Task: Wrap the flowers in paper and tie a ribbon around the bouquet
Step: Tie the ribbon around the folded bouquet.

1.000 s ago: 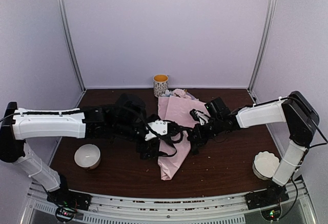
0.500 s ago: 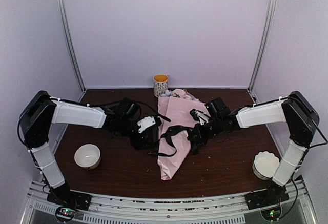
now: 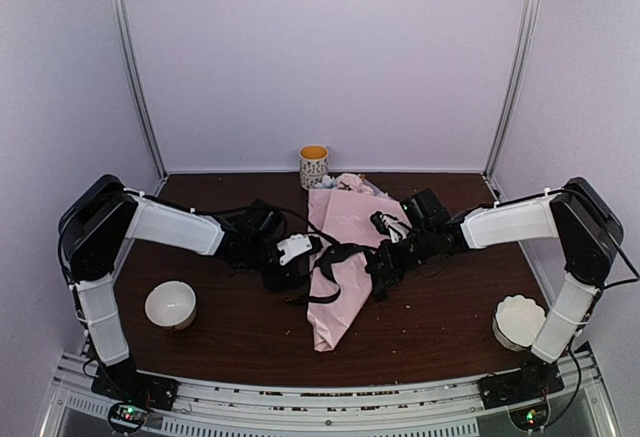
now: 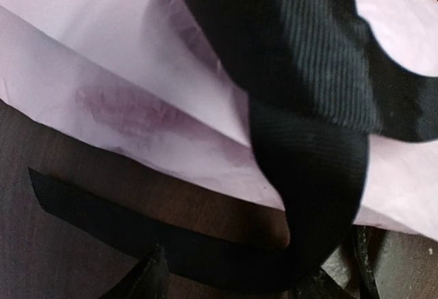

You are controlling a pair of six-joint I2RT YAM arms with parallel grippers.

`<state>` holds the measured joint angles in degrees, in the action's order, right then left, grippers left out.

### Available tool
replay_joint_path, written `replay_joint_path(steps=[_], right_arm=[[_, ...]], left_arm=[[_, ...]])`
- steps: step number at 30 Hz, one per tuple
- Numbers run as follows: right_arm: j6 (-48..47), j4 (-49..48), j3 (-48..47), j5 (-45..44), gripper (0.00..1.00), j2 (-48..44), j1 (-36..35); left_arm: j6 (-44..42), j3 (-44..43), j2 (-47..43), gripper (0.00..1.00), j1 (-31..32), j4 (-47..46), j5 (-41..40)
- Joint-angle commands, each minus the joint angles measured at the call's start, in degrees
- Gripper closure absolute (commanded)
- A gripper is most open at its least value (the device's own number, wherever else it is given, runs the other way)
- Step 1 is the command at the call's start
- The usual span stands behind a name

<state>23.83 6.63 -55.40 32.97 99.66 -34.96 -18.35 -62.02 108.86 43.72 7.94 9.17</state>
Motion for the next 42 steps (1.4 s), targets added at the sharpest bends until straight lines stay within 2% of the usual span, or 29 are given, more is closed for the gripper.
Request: replay_joint_path(steps=[1,3,5,6,7,14,20,22,31,40,42], right_arm=[[-0.1,-0.8,-0.8,0.9,1.0,-0.2,0.2],[-0.4,-0.8,-1.0,1.4,1.0,-0.5,0.2],[-0.6,-0.7,-0.9,1.8,1.0,-1.0,0.2],[-0.9,-0.4,-0.9,1.9,1.0,-1.3,0.2],[-1.2,0.0,-0.9,2.0,1.0,-1.7,0.2],[-4.8,2.9,0.4,4.0,1.0,-8.2,0.3],[-9.9,8.3,0.8,3.8,1.0,-15.1,0.6],[-9.9,8.0,0.8,3.3,1.0,-16.6,0.5],[-8.1,7.3,-16.0,-1.5,1.0,-7.4,-7.1],[-6.5,7.5,-24.6,-2.3,1.0,-2.1,-7.6],[-4.1,6.7,-23.9,-4.1,1.0,-4.4,-4.0]], left_arm=[[-1.5,-0.6,0.8,0.39,0.0,-5.3,3.5],[-1.5,-0.8,1.0,0.5,0.0,-5.7,5.2],[-1.3,-1.3,1.4,0.75,-0.1,-5.7,7.3],[-1.3,-1.6,1.5,0.95,-0.1,-5.6,7.9],[-1.0,-1.9,1.6,1.0,-0.1,-5.6,7.1],[6.4,0.7,-2.1,1.0,-4.3,-9.1,-3.0],[8.8,6.8,-9.0,1.0,-6.3,-12.5,-7.7],[9.6,7.4,-11.3,1.0,-6.3,-11.9,-7.1],[13.2,0.2,-12.9,1.0,-1.1,-12.0,-3.3],[15.0,-3.1,-10.7,1.0,-1.5,-9.7,-5.4],[18.0,-3.3,-10.4,1.0,-4.3,-8.8,-7.1]])
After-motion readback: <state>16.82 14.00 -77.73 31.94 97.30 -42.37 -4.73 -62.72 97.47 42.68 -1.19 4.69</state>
